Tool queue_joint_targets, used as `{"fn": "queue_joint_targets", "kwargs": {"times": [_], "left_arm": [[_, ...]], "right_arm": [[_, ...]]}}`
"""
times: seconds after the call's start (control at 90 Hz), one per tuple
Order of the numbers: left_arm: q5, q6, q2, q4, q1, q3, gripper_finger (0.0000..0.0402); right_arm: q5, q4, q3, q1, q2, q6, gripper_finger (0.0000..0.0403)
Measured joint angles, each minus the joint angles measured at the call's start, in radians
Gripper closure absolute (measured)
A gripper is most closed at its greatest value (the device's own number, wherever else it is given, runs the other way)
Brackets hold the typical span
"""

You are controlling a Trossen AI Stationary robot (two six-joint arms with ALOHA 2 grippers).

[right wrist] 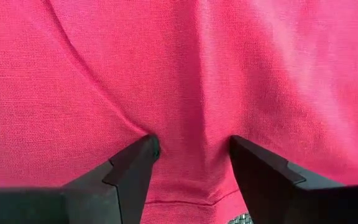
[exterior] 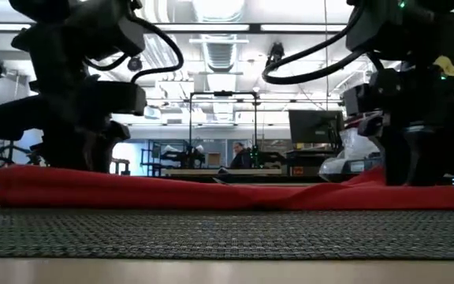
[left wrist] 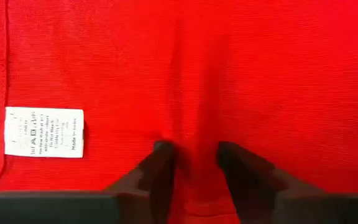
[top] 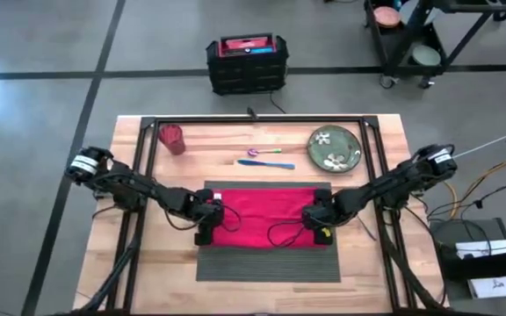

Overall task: Set table place
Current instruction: Fold the red napkin

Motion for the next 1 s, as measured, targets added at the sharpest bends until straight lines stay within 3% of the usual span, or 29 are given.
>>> {"fn": "queue_joint_targets", "kwargs": {"times": [0.178, 0.422, 0.833, 1.0], "left_arm": [[-0.007, 0.000, 0.005, 0.003, 0.000, 0.000, 0.0390], [-0.011, -0.008, -0.033, 0.000, 0.001, -0.001, 0.0400], [-0.017, -0.026, -0.235, -0.230, 0.002, 0.100, 0.0401], [-0.067, -0.009, -0.305, -0.336, 0.001, 0.178, 0.0401]], "right_arm": [[0.007, -0.011, -0.001, 0.000, 0.000, -0.012, 0.0256], [0.011, -0.015, -0.001, 0.000, -0.012, -0.013, 0.0391], [0.033, -0.248, 0.112, -0.001, -0.187, -0.017, 0.0401], [0.086, -0.339, 0.179, -0.001, -0.250, -0.031, 0.0402]]}}
